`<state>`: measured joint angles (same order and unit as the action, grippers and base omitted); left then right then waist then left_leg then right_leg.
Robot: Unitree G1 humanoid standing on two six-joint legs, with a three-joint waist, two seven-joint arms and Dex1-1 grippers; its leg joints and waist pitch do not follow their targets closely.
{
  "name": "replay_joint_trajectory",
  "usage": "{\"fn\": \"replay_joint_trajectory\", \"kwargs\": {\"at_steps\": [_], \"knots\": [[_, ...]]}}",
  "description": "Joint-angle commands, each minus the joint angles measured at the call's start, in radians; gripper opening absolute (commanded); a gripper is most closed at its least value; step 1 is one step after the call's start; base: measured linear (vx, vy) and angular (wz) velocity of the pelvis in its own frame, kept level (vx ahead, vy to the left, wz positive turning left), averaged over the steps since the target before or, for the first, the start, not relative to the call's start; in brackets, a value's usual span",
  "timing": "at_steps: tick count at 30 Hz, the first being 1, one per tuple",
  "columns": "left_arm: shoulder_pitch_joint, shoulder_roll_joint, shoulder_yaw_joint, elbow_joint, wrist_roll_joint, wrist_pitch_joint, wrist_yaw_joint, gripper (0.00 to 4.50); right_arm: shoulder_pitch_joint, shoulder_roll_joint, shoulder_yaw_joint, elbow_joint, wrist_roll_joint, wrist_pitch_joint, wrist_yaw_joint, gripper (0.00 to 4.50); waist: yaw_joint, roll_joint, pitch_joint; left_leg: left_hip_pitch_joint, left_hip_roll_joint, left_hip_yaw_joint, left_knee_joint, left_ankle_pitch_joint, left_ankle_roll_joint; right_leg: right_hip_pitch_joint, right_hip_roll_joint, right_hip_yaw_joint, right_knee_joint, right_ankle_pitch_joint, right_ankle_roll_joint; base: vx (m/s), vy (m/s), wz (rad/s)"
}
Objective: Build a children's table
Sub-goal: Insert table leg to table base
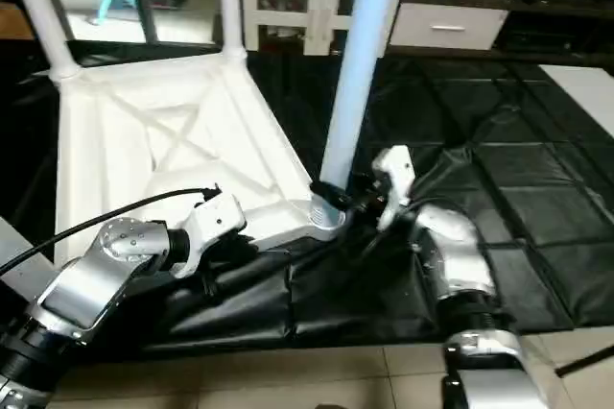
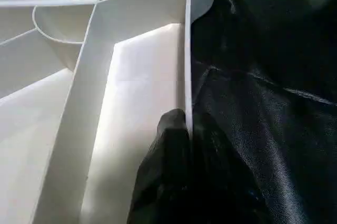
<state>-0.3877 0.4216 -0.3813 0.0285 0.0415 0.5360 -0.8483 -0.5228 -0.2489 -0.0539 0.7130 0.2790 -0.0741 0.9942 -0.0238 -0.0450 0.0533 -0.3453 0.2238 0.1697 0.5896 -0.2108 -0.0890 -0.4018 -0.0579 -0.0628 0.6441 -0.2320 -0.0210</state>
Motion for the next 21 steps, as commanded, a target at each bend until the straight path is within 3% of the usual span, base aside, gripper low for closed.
{"fn": "replay_joint_trajectory", "kwargs": {"at_steps": [1, 9, 10, 11, 13, 15, 16, 17, 18, 19, 21], "knots": [[0.01, -0.017, -0.036, 0.009, -0.002, 0.0, -0.008, 0.0, 0.071, 0.012, 0.052, 0.146, -0.09, 0.115, -0.079, 1.87, -0.006, 0.009, -0.013, -0.005, 0.011, -0.002, -0.08, -0.308, 0.015, 0.022, -0.061, 0.053, -0.128, -0.387, -0.153, 0.0, 0.0, 0.0], [-0.02, -0.044, -0.03, 0.043, 0.018, 0.05, 0.037, 0.0, 0.073, 0.048, 0.06, 0.148, -0.113, 0.118, -0.196, 1.87, -0.008, 0.008, -0.013, -0.002, 0.01, 0.0, -0.086, -0.305, 0.008, 0.022, -0.061, 0.055, -0.134, -0.389, -0.148, 0.0, 0.0, 0.0], [-0.042, -0.074, -0.02, 0.082, 0.036, 0.083, 0.092, 0.0, 0.067, 0.063, 0.053, 0.171, -0.136, 0.089, -0.291, 1.87, -0.004, 0.009, -0.014, 0.009, 0.011, 0.004, -0.087, -0.293, 0.004, 0.016, -0.062, 0.056, -0.138, -0.376, -0.153, 0.0, 0.0, 0.0], [-0.048, -0.083, -0.017, 0.092, 0.041, 0.091, 0.107, 0.0, 0.065, 0.066, 0.05, 0.177, -0.142, 0.08, -0.318, 1.87, -0.004, 0.009, -0.012, 0.01, 0.011, 0.006, -0.088, -0.295, 0.0, 0.015, -0.06, 0.056, -0.139, -0.376, -0.155, 0.0, 0.0, 0.0], [-0.088, -0.147, 0.017, 0.154, 0.063, 0.124, 0.214, 0.0, 0.059, 0.093, 0.022, 0.207, -0.163, 0.024, -0.485, 1.87, -0.001, 0.011, -0.011, 0.026, 0.012, 0.012, -0.086, -0.305, -0.018, 0.004, -0.061, 0.059, -0.143, -0.362, -0.168, 0.0, 0.0, 0.0], [-0.089, -0.149, 0.018, 0.155, 0.063, 0.125, 0.217, 0.0, 0.059, 0.093, 0.021, 0.207, -0.163, 0.023, -0.489, 1.87, 0.002, 0.01, -0.014, 0.03, 0.012, 0.014, -0.086, -0.309, -0.02, 0.006, -0.058, 0.058, -0.141, -0.337, -0.171, 0.008, 0.006, 0.09], [-0.107, -0.179, 0.042, 0.178, 0.06, 0.13, 0.26, 0.0, 0.055, 0.105, 0.007, 0.218, -0.163, 0.001, -0.543, 1.87, 0.003, 0.011, -0.013, 0.018, 0.011, 0.012, -0.09, -0.291, -0.015, 0.015, -0.054, 0.06, -0.133, -0.288, -0.171, 0.0, 0.0, 0.0], [-0.133, -0.223, 0.086, 0.208, 0.045, 0.136, 0.319, 0.0, 0.053, 0.118, -0.009, 0.227, -0.167, -0.041, -0.616, 1.87, 0.0, 0.008, -0.014, 0.013, 0.012, 0.014, -0.091, -0.268, -0.015, 0.019, -0.055, 0.062, -0.131, -0.246, -0.175, 0.0, 0.0, 0.0], [-0.16, -0.265, 0.128, 0.236, 0.03, 0.139, 0.375, 0.0, 0.051, 0.131, -0.02, 0.233, -0.168, -0.071, -0.67, 1.87, 0.003, 0.009, -0.016, 0.015, 0.009, 0.014, -0.089, -0.262, -0.015, 0.018, -0.052, 0.062, -0.129, -0.231, -0.175, 0.0, 0.0, 0.0], [-0.188, -0.303, 0.168, 0.265, 0.015, 0.132, 0.428, 0.0, 0.05, 0.144, -0.029, 0.234, -0.172, -0.104, -0.723, 1.87, 0.001, 0.004, -0.019, 0.009, 0.006, 0.015, -0.087, -0.228, -0.009, 0.029, -0.05, 0.067, -0.121, -0.162, -0.179, 0.0, 0.0, 0.0], [-0.231, -0.347, 0.217, 0.305, -0.002, 0.107, 0.492, 0.0, 0.046, 0.165, -0.037, 0.228, -0.177, -0.15, -0.766, 1.87, 0.003, 0.005, -0.022, 0.004, 0.001, 0.016, -0.085, -0.192, 0.003, 0.035, -0.049, 0.068, -0.117, -0.111, -0.18, 0.0, 0.0, 0.0]]}}
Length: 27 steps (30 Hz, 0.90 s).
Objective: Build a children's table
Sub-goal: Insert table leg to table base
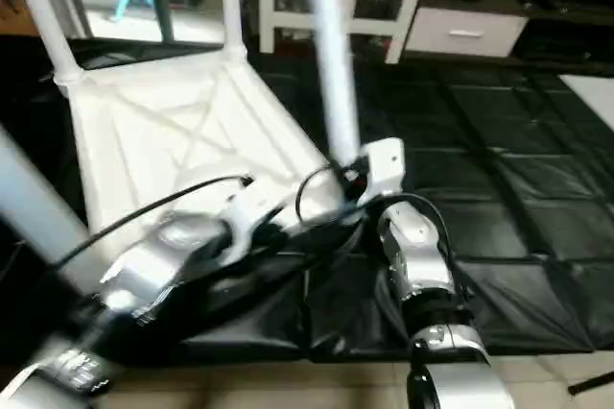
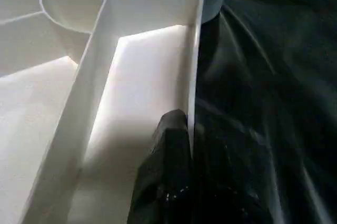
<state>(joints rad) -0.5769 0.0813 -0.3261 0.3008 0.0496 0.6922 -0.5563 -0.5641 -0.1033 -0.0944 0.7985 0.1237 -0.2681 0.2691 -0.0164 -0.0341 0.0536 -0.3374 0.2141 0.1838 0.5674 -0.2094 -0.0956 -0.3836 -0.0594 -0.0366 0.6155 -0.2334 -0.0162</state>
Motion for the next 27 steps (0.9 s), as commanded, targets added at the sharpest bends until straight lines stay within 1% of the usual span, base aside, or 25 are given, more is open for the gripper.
{"fn": "replay_joint_trajectory", "kwargs": {"at_steps": [1, 2, 3, 4, 5, 6, 7, 8, 9, 10, 11, 12, 13, 14, 15, 16, 19, 20, 21, 22, 23, 24, 25, 26, 27], "knots": [[-0.055, -0.015, 0.171, 0.044, -0.014, -0.062, 0.213, 0.0, 0.084, 0.03, -0.005, 0.136, -0.016, 0.021, -0.047, 1.87, -0.009, -0.007, -0.025, -0.014, 0.01, -0.003, -0.062, -0.16, 0.027, 0.027, -0.049, 0.042, -0.082, -0.054, -0.188, 0.0, 0.0, 0.0], [-0.064, -0.018, 0.175, 0.051, -0.011, -0.072, 0.217, 0.0, 0.079, 0.036, -0.01, 0.133, -0.012, -0.003, -0.049, 1.87, -0.014, -0.001, -0.026, -0.023, 0.008, -0.004, -0.06, -0.141, 0.048, 0.033, -0.052, 0.04, -0.08, -0.021, -0.188, 0.0, 0.0, 0.0], [-0.064, -0.018, 0.175, 0.051, -0.011, -0.072, 0.217, 0.0, 0.079, 0.036, -0.01, 0.133, -0.012, -0.003, -0.049, 1.87, -0.021, -0.003, -0.028, -0.028, 0.007, -0.006, -0.059, -0.126, 0.056, 0.037, -0.053, 0.04, -0.078, 0.002, -0.19, 0.0, 0.0, 0.0], [-0.063, 0.0, 0.151, 0.044, 0.002, -0.117, 0.188, 0.0, 0.068, 0.046, -0.035, 0.114, 0.018, -0.057, -0.023, 1.87, -0.027, 0.001, -0.034, -0.027, 0.007, -0.007, -0.055, -0.082, 0.078, 0.04, -0.054, 0.039, -0.072, 0.084, -0.207, 0.0, 0.0, 0.0], [-0.057, 0.011, 0.137, 0.035, 0.006, -0.14, 0.166, 0.0, 0.064, 0.046, -0.042, 0.103, 0.027, -0.079, -0.011, 1.87, -0.033, 0.001, -0.034, -0.028, 0.008, -0.008, -0.051, -0.063, 0.096, 0.041, -0.054, 0.04, -0.068, 0.131, -0.218, 0.0, 0.0, 0.0], [-0.043, 0.029, 0.117, 0.021, 0.008, -0.158, 0.129, 0.0, 0.057, 0.04, -0.051, 0.093, 0.04, -0.1, 0.007, 1.87, -0.039, -0.001, -0.037, -0.031, 0.003, -0.006, -0.046, -0.038, 0.129, 0.045, -0.051, 0.04, -0.065, 0.195, -0.241, 0.0, 0.0, 0.0], [-0.004, 0.077, 0.066, -0.012, 0.016, -0.182, 0.036, 0.0, 0.045, 0.027, -0.076, 0.061, 0.082, -0.12, 0.054, 1.86, -0.039, -0.002, -0.049, -0.04, 0.006, -0.007, -0.036, 0.033, 0.186, 0.055, -0.056, 0.043, -0.045, 0.346, -0.275, 0.0, 0.0, 0.0], [0.014, 0.098, 0.045, -0.02, 0.019, -0.191, 0.003, 0.0, 0.041, 0.021, -0.083, 0.042, 0.101, -0.132, 0.081, 1.86, -0.04, -0.003, -0.046, -0.04, 0.006, -0.007, -0.036, 0.061, 0.206, 0.054, -0.053, 0.041, -0.042, 0.389, -0.282, 0.0, 0.0, 0.0], [0.025, 0.112, 0.032, -0.024, 0.024, -0.199, -0.014, 0.0, 0.039, 0.018, -0.087, 0.025, 0.115, -0.138, 0.1, 1.86, -0.04, -0.003, -0.044, -0.037, 0.007, -0.006, -0.035, 0.073, 0.226, 0.051, -0.053, 0.04, -0.041, 0.41, -0.29, 0.0, 0.0, 0.0], [0.029, 0.118, 0.027, -0.026, 0.025, -0.202, -0.021, 0.0, 0.039, 0.017, -0.089, 0.019, 0.12, -0.14, 0.108, 1.86, -0.038, 0.004, -0.041, -0.032, 0.012, -0.004, -0.033, 0.082, 0.25, 0.046, -0.055, 0.039, -0.041, 0.407, -0.307, 0.0, 0.0, 0.0], [0.05, 0.152, -0.001, -0.032, 0.035, -0.232, -0.054, 0.0, 0.034, 0.009, -0.094, -0.016, 0.143, -0.149, 0.141, 1.86, -0.033, 0.01, -0.042, -0.024, 0.015, -0.001, -0.031, 0.086, 0.26, 0.042, -0.055, 0.04, -0.04, 0.392, -0.321, 0.0, 0.0, 0.0], [0.068, 0.179, -0.017, -0.039, 0.038, -0.26, -0.076, 0.0, 0.029, 0.003, -0.1, -0.046, 0.165, -0.15, 0.169, 1.86, -0.032, 0.01, -0.043, -0.026, 0.02, -0.001, -0.031, 0.101, 0.263, 0.044, -0.055, 0.04, -0.036, 0.385, -0.328, 0.0, 0.0, 0.0], [0.078, 0.193, -0.023, -0.044, 0.037, -0.275, -0.09, 0.0, 0.026, -0.002, -0.103, -0.064, 0.177, -0.147, 0.185, 1.86, -0.03, 0.01, -0.041, -0.024, 0.019, -0.001, -0.031, 0.106, 0.265, 0.043, -0.054, 0.038, -0.036, 0.381, -0.329, 0.0, 0.0, 0.0], [0.094, 0.215, -0.03, -0.055, 0.031, -0.301, -0.114, 0.0, 0.022, -0.012, -0.107, -0.093, 0.195, -0.141, 0.209, 1.86, -0.028, 0.011, -0.042, -0.022, 0.023, -0.001, -0.03, 0.11, 0.264, 0.043, -0.057, 0.038, -0.034, 0.368, -0.333, 0.0, 0.0, 0.0], [0.107, 0.232, -0.035, -0.067, 0.022, -0.333, -0.143, 0.0, 0.018, -0.02, -0.108, -0.105, 0.21, -0.135, 0.235, 1.86, -0.027, 0.01, -0.045, -0.02, 0.023, 0.0, -0.029, 0.111, 0.262, 0.043, -0.057, 0.038, -0.034, 0.358, -0.336, 0.0, 0.0, 0.0], [0.116, 0.243, -0.039, -0.075, 0.016, -0.357, -0.162, 0.0, 0.016, -0.026, -0.108, -0.11, 0.219, -0.132, 0.252, 1.86, -0.024, 0.011, -0.044, -0.021, 0.024, -0.001, -0.029, 0.099, 0.26, 0.043, -0.059, 0.039, -0.034, 0.331, -0.335, 0.0, 0.0, 0.0], [0.131, 0.262, -0.044, -0.094, 0.004, -0.388, -0.2, 0.0, 0.01, -0.038, -0.11, -0.122, 0.229, -0.134, 0.274, 1.86, -0.013, 0.014, -0.041, -0.015, 0.026, 0.003, -0.03, 0.071, 0.225, 0.036, -0.056, 0.04, -0.038, 0.254, -0.328, 0.0, 0.0, 0.0], [0.157, 0.292, -0.054, -0.121, -0.001, -0.434, -0.254, 0.0, 0.0, -0.054, -0.123, -0.149, 0.262, -0.117, 0.319, 1.86, -0.006, 0.011, -0.046, -0.013, 0.026, 0.005, -0.029, 0.056, 0.21, 0.038, -0.058, 0.042, -0.038, 0.231, -0.326, 0.0, 0.0, 0.0], [0.176, 0.314, -0.065, -0.137, -0.005, -0.47, -0.293, 0.0, -0.01, -0.062, -0.136, -0.175, 0.303, -0.081, 0.359, 1.86, -0.006, 0.01, -0.048, -0.02, 0.026, 0.003, -0.03, 0.05, 0.203, 0.043, -0.059, 0.043, -0.034, 0.23, -0.32, 0.0, 0.0, 0.0], [0.188, 0.327, -0.071, -0.15, -0.011, -0.48, -0.316, 0.0, -0.02, -0.069, -0.148, -0.191, 0.335, -0.041, 0.382, 1.86, -0.005, 0.012, -0.047, -0.019, 0.025, 0.003, -0.029, 0.049, 0.199, 0.041, -0.057, 0.044, -0.034, 0.235, -0.315, 0.0, 0.0, 0.0], [0.188, 0.327, -0.071, -0.15, -0.011, -0.48, -0.316, 0.0, -0.021, -0.069, -0.148, -0.191, 0.336, -0.041, 0.382, 1.86, -0.005, 0.012, -0.047, -0.019, 0.025, 0.003, -0.029, 0.049, 0.199, 0.041, -0.057, 0.044, -0.034, 0.235, -0.315, 0.0, 0.0, 0.0], [0.197, 0.336, -0.075, -0.158, -0.02, -0.487, -0.334, 0.0, -0.032, -0.082, -0.152, -0.2, 0.354, -0.006, 0.403, 1.86, -0.001, 0.014, -0.051, -0.014, 0.024, 0.004, -0.027, 0.065, 0.191, 0.038, -0.054, 0.043, -0.03, 0.259, -0.319, 0.0, 0.0, 0.0], [0.205, 0.344, -0.077, -0.165, -0.027, -0.501, -0.35, 0.0, -0.04, -0.096, -0.15, -0.207, 0.365, 0.02, 0.425, 1.86, 0.0, 0.014, -0.051, -0.015, 0.023, 0.004, -0.027, 0.068, 0.189, 0.039, -0.052, 0.042, -0.029, 0.262, -0.32, 0.0, 0.0, 0.0], [0.208, 0.347, -0.079, -0.164, -0.028, -0.509, -0.356, 0.0, -0.045, -0.106, -0.149, -0.209, 0.376, 0.053, 0.444, 1.86, 0.0, 0.015, -0.057, -0.016, 0.022, 0.004, -0.025, 0.071, 0.183, 0.042, -0.054, 0.042, -0.027, 0.265, -0.318, 0.0, 0.0, 0.0], [0.208, 0.345, -0.075, -0.157, -0.031, -0.529, -0.362, 0.0, -0.054, -0.125, -0.149, -0.213, 0.408, 0.12, 0.488, 1.86, 0.0, 0.015, -0.056, -0.015, 0.021, 0.005, -0.024, 0.068, 0.182, 0.041, -0.053, 0.042, -0.027, 0.263, -0.319, 0.0, 0.0, 0.0]]}}
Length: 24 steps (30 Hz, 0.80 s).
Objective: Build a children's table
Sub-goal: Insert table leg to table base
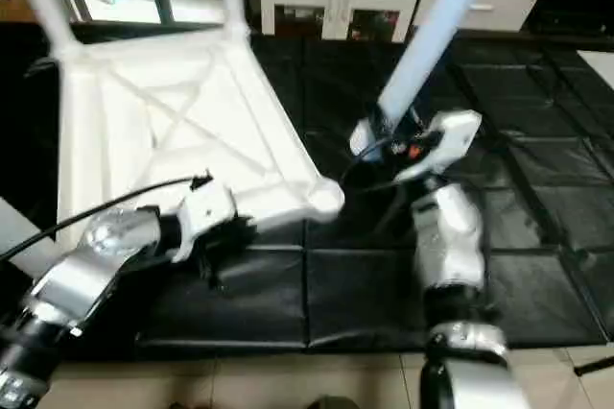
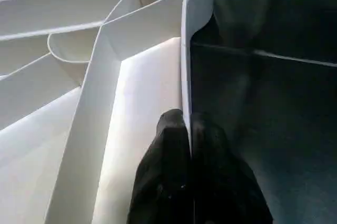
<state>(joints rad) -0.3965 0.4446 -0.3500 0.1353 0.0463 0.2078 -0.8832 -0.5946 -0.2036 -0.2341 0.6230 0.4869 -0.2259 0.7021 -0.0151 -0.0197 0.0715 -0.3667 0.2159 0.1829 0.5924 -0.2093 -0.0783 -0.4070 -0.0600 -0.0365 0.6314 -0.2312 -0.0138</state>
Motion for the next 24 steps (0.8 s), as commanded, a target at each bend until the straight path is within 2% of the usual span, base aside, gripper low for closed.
{"fn": "replay_joint_trajectory", "kwargs": {"at_steps": [1, 2, 3, 4, 6, 9, 10, 11, 12, 13, 14, 15, 16, 17, 19, 20, 23, 24], "knots": [[0.027, -0.021, -0.048, 0.013, -0.03, -0.053, -0.038, 0.0, -0.027, -0.033, -0.008, -0.038, 0.058, 0.11, 0.073, 1.86, 0.0, -0.001, -0.074, 0.013, 0.018, 0.005, -0.049, 0.055, 0.164, 0.067, -0.052, 0.042, -0.045, 0.252, -0.32, 0.0, 0.0, 0.0], [0.018, -0.022, -0.047, 0.025, -0.024, -0.067, -0.036, 0.0, -0.027, -0.049, 0.003, -0.033, 0.054, 0.123, 0.104, 1.86, 0.002, -0.003, -0.081, 0.014, 0.018, 0.006, -0.046, 0.056, 0.162, 0.07, -0.053, 0.043, -0.044, 0.253, -0.319, 0.0, 0.0, 0.0], [0.013, -0.023, -0.047, 0.034, -0.018, -0.077, -0.033, 0.45, -0.026, -0.058, 0.011, -0.028, 0.047, 0.126, 0.123, 1.86, 0.005, -0.004, -0.081, 0.013, 0.018, 0.006, -0.045, 0.064, 0.16, 0.068, -0.055, 0.042, -0.042, 0.254, -0.318, 0.0, 0.0, 0.0], [0.001, -0.029, -0.034, 0.054, -0.011, -0.09, -0.026, 0.57, -0.021, -0.073, 0.022, -0.029, 0.051, 0.155, 0.157, 1.86, 0.005, -0.008, -0.082, 0.012, 0.016, 0.008, -0.043, 0.064, 0.161, 0.068, -0.054, 0.042, -0.042, 0.255, -0.317, 0.0, 0.0, 0.0], [-0.006, -0.027, -0.022, 0.062, -0.014, -0.115, -0.03, 0.57, -0.017, -0.082, 0.029, -0.034, 0.052, 0.167, 0.176, 1.86, 0.01, -0.007, -0.083, 0.008, 0.014, 0.007, -0.04, 0.064, 0.161, 0.07, -0.056, 0.043, -0.041, 0.254, -0.315, 0.0, 0.0, 0.0], [-0.011, -0.024, 0.037, 0.045, -0.075, -0.13, -0.056, 0.96, -0.006, -0.096, 0.045, -0.07, 0.062, 0.209, 0.22, 1.86, 0.017, -0.01, -0.087, 0.009, 0.016, 0.005, -0.037, 0.071, 0.151, 0.068, -0.057, 0.042, -0.034, 0.251, -0.313, 0.0, 0.0, 0.0], [-0.014, -0.027, 0.066, 0.032, -0.109, -0.127, -0.065, 1.02, -0.005, -0.101, 0.048, -0.085, 0.069, 0.231, 0.233, 1.86, 0.017, -0.015, -0.087, 0.008, 0.016, 0.006, -0.036, 0.076, 0.153, 0.068, -0.055, 0.042, -0.033, 0.262, -0.316, 0.0, 0.0, 0.0], [-0.018, -0.034, 0.109, 0.004, -0.167, -0.099, -0.082, 1.15, -0.006, -0.105, 0.052, -0.098, 0.071, 0.243, 0.24, 1.86, 0.019, -0.015, -0.087, 0.009, 0.015, 0.006, -0.036, 0.076, 0.15, 0.069, -0.056, 0.043, -0.032, 0.265, -0.318, 0.0, 0.0, 0.0], [-0.018, -0.034, 0.109, 0.004, -0.167, -0.099, -0.082, 1.15, -0.006, -0.105, 0.052, -0.098, 0.071, 0.243, 0.24, 1.86, 0.019, -0.016, -0.087, 0.009, 0.015, 0.006, -0.036, 0.076, 0.147, 0.069, -0.055, 0.043, -0.031, 0.268, -0.321, 0.0, 0.0, 0.0], [-0.027, -0.042, 0.157, -0.024, -0.229, -0.067, -0.089, 1.28, -0.011, -0.106, 0.052, -0.103, 0.064, 0.242, 0.24, 1.86, 0.019, -0.018, -0.088, 0.008, 0.015, 0.006, -0.034, 0.078, 0.145, 0.069, -0.055, 0.043, -0.029, 0.276, -0.325, 0.0, 0.0, 0.0], [-0.027, -0.042, 0.157, -0.024, -0.229, -0.067, -0.089, 1.37, -0.011, -0.106, 0.052, -0.103, 0.064, 0.242, 0.24, 1.86, 0.019, -0.023, -0.087, 0.007, 0.014, 0.007, -0.034, 0.075, 0.145, 0.069, -0.055, 0.043, -0.029, 0.275, -0.327, 0.0, 0.0, 0.0], [-0.057, -0.072, 0.238, -0.062, -0.33, -0.002, -0.058, 1.42, -0.02, -0.112, 0.062, -0.09, 0.013, 0.206, 0.217, 1.86, 0.021, -0.022, -0.087, 0.008, 0.015, 0.008, -0.034, 0.064, 0.144, 0.067, -0.055, 0.042, -0.031, 0.257, -0.327, 0.0, 0.0, 0.0], [-0.095, -0.104, 0.309, -0.079, -0.406, 0.05, -0.009, 1.51, -0.026, -0.116, 0.074, -0.08, -0.027, 0.176, 0.201, 1.86, 0.025, -0.023, -0.087, 0.009, 0.012, 0.011, -0.032, 0.067, 0.121, 0.066, -0.053, 0.042, -0.029, 0.252, -0.336, 0.0, 0.0, 0.0], [-0.112, -0.117, 0.336, -0.082, -0.434, 0.068, 0.014, 1.51, -0.028, -0.118, 0.08, -0.077, -0.039, 0.168, 0.197, 1.86, 0.026, -0.024, -0.088, 0.009, 0.011, 0.01, -0.031, 0.067, 0.12, 0.068, -0.052, 0.042, -0.03, 0.255, -0.339, 0.0, 0.0, 0.0], [-0.193, -0.142, 0.386, -0.049, -0.429, 0.081, 0.123, 1.72, -0.024, -0.114, 0.097, -0.1, -0.047, 0.167, 0.209, 1.86, 0.027, -0.028, -0.088, 0.007, 0.01, 0.009, -0.03, 0.064, 0.128, 0.071, -0.049, 0.04, -0.029, 0.26, -0.328, 0.0, 0.0, 0.0], [-0.251, -0.151, 0.397, -0.008, -0.378, 0.089, 0.209, 1.86, -0.015, -0.111, 0.12, -0.126, -0.055, 0.173, 0.226, 1.86, 0.028, -0.033, -0.089, 0.006, 0.01, 0.008, -0.028, 0.073, 0.132, 0.073, -0.05, 0.041, -0.028, 0.267, -0.325, 0.0, 0.0, 0.0], [-0.297, -0.159, 0.404, 0.027, -0.336, 0.093, 0.274, 1.89, -0.009, -0.109, 0.14, -0.143, -0.066, 0.174, 0.239, 1.86, 0.027, -0.035, -0.094, 0.006, 0.008, 0.005, -0.021, 0.128, 0.164, 0.077, -0.049, 0.04, -0.022, 0.328, -0.305, 0.0, 0.0, 0.0], [-0.342, -0.167, 0.406, 0.057, -0.299, 0.096, 0.329, 1.89, -0.002, -0.108, 0.166, -0.154, -0.091, 0.162, 0.249, 1.86, 0.027, -0.036, -0.095, 0.002, 0.008, 0.004, -0.021, 0.14, 0.167, 0.079, -0.051, 0.04, -0.019, 0.34, -0.306, 0.0, 0.0, 0.0]]}}
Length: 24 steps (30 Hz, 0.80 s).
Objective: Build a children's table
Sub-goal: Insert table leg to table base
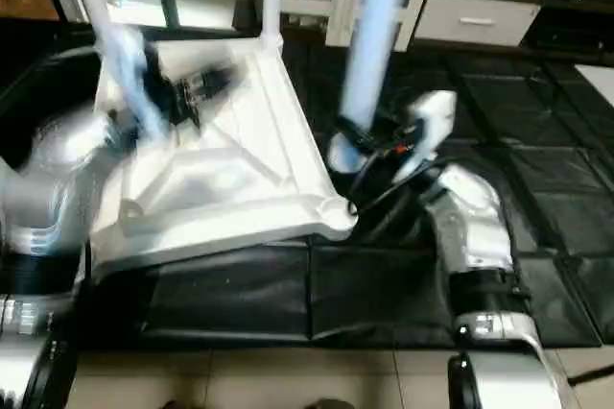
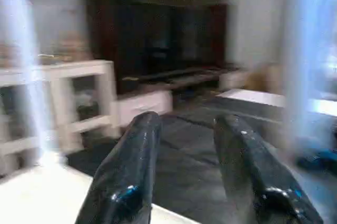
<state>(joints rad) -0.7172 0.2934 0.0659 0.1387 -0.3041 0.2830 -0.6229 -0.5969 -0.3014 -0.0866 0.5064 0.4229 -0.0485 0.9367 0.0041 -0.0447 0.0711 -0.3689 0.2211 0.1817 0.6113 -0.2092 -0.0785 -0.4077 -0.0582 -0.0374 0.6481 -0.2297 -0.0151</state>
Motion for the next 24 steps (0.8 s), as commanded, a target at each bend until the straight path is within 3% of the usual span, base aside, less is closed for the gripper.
{"fn": "replay_joint_trajectory", "kwargs": {"at_steps": [1, 3, 6, 12, 14, 15, 19, 21, 22, 23, 24], "knots": [[-0.044, -0.024, -0.012, 0.064, 0.063, 0.029, 0.09, 1.89, 0.002, -0.008, 0.028, -0.038, -0.038, -0.022, 0.015, 1.86, 0.009, -0.01, -0.097, 0.006, 0.003, 0.006, -0.037, 0.156, 0.172, 0.078, -0.051, 0.04, -0.035, 0.361, -0.307, 0.0, 0.0, 0.0], [-0.104, -0.045, -0.016, 0.083, 0.083, 0.055, 0.138, 1.89, 0.003, 0.002, 0.05, -0.032, -0.065, -0.043, 0.014, 1.86, 0.01, -0.006, -0.101, 0.009, 0.002, 0.004, -0.033, 0.181, 0.181, 0.077, -0.051, 0.038, -0.031, 0.395, -0.316, 0.0, 0.0, 0.0], [-0.153, -0.074, -0.051, 0.084, 0.094, 0.111, 0.168, 1.89, 0.009, 0.011, 0.072, -0.03, -0.088, -0.067, 0.024, 1.86, 0.014, -0.011, -0.102, 0.006, 0.005, 0.003, -0.032, 0.209, 0.19, 0.078, -0.053, 0.036, -0.025, 0.437, -0.338, 0.0, 0.0, 0.0], [-0.225, -0.136, -0.08, 0.08, 0.07, 0.139, 0.18, 1.89, 0.03, 0.007, 0.115, -0.04, -0.126, -0.093, 0.042, 1.86, 0.038, -0.014, -0.102, 0.008, 0.005, 0.005, -0.028, 0.204, 0.193, 0.079, -0.054, 0.037, -0.024, 0.44, -0.355, 0.0, 0.0, 0.0], [-0.24, -0.148, -0.077, 0.077, 0.062, 0.143, 0.18, 1.89, 0.033, 0.007, 0.12, -0.041, -0.131, -0.094, 0.042, 1.86, 0.042, -0.016, -0.1, 0.006, 0.005, 0.004, -0.028, 0.189, 0.187, 0.08, -0.055, 0.038, -0.025, 0.424, -0.353, 0.0, 0.0, 0.0], [-0.251, -0.159, -0.078, 0.052, 0.036, 0.158, 0.161, 1.89, 0.035, 0.005, 0.12, -0.036, -0.139, -0.097, 0.037, 1.86, 0.042, -0.011, -0.1, 0.006, 0.004, 0.004, -0.028, 0.182, 0.184, 0.079, -0.056, 0.038, -0.024, 0.416, -0.353, 0.0, 0.0, 0.0], [-0.246, -0.161, -0.104, -0.058, -0.041, 0.245, 0.076, 1.89, 0.025, 0.004, 0.111, -0.002, -0.159, -0.113, 0.008, 1.86, 0.043, -0.016, -0.094, 0.001, 0.005, 0.005, -0.028, 0.121, 0.158, 0.078, -0.056, 0.04, -0.029, 0.337, -0.347, 0.0, 0.0, 0.0], [-0.246, -0.161, -0.104, -0.058, -0.041, 0.245, 0.076, 1.89, 0.025, 0.004, 0.111, -0.002, -0.159, -0.113, 0.008, 1.86, 0.042, -0.016, -0.093, 0.001, 0.004, 0.005, -0.029, 0.104, 0.154, 0.078, -0.056, 0.04, -0.032, 0.313, -0.341, 0.0, 0.0, 0.0], [-0.242, -0.158, -0.107, -0.08, -0.062, 0.262, 0.058, 1.89, 0.021, 0.005, 0.107, 0.006, -0.158, -0.115, 0.003, 1.86, 0.04, -0.015, -0.092, 0.002, 0.004, 0.005, -0.03, 0.089, 0.148, 0.077, -0.054, 0.04, -0.034, 0.29, -0.335, 0.0, 0.0, 0.0], [-0.242, -0.157, -0.108, -0.083, -0.066, 0.265, 0.053, 1.89, 0.019, 0.005, 0.106, 0.009, -0.158, -0.116, 0.001, 1.86, 0.041, -0.005, -0.092, 0.004, 0.005, 0.003, -0.03, 0.082, 0.141, 0.075, -0.055, 0.039, -0.035, 0.279, -0.334, 0.0, 0.0, 0.0], [-0.243, -0.154, -0.111, -0.089, -0.074, 0.272, 0.045, 1.89, 0.016, 0.004, 0.105, 0.014, -0.158, -0.117, -0.001, 1.86, 0.04, -0.008, -0.092, 0.003, 0.004, 0.004, -0.03, 0.079, 0.138, 0.075, -0.054, 0.04, -0.035, 0.279, -0.335, 0.0, 0.0, 0.0]]}}
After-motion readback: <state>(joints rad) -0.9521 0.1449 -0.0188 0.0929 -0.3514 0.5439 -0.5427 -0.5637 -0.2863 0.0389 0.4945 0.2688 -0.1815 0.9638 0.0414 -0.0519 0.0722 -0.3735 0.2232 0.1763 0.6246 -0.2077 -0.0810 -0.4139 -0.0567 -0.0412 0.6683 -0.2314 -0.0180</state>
